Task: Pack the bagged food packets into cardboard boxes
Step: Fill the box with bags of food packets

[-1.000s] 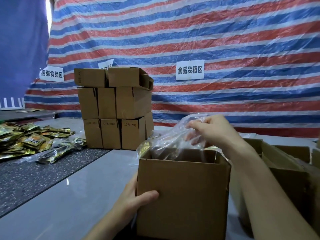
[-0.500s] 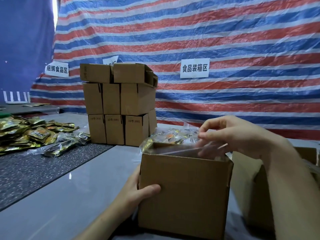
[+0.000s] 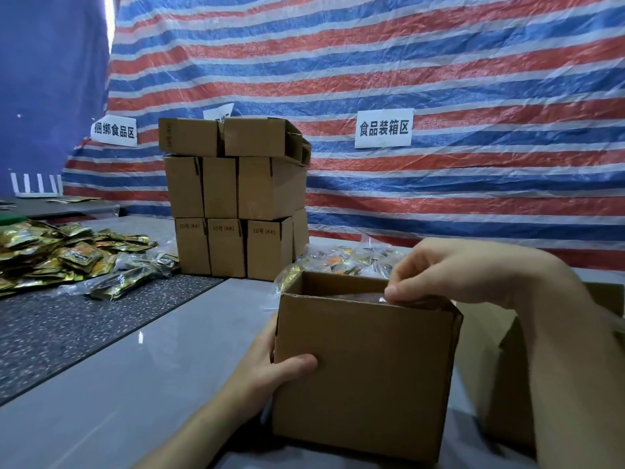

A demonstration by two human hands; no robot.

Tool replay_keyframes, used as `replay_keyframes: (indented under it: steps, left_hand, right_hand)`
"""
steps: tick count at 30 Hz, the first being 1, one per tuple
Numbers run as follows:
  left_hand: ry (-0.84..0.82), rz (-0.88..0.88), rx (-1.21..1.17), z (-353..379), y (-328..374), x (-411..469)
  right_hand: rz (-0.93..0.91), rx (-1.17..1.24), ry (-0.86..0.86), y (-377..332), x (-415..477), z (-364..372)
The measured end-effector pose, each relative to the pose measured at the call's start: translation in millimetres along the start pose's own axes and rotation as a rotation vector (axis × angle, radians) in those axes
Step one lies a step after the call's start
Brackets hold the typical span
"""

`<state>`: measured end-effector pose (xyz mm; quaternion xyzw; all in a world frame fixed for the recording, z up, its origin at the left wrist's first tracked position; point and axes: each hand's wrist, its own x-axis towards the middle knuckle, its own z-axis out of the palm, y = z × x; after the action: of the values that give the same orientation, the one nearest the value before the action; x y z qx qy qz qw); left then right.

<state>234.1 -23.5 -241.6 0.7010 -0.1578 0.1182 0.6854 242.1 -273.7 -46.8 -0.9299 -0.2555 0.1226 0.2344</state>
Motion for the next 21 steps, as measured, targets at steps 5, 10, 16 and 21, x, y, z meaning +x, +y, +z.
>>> replay_keyframes:
  steps: [5,10,16,21]
  left_hand:
    - [0.016,0.013,0.015,0,0,0]
    - [0.128,0.122,0.205,-3,4,0]
    - [0.162,0.161,0.254,-4,7,0]
    - [0.158,0.152,0.27,-1,11,-1]
  right_hand:
    - [-0.159,0.349,0.104,-7,0,4]
    - [-0.318,0.68,0.184,-6,4,0]
    - [0.003,0.173,0.218,7,22,11]
    - [-0.04,0.009,0.281,0,34,16]
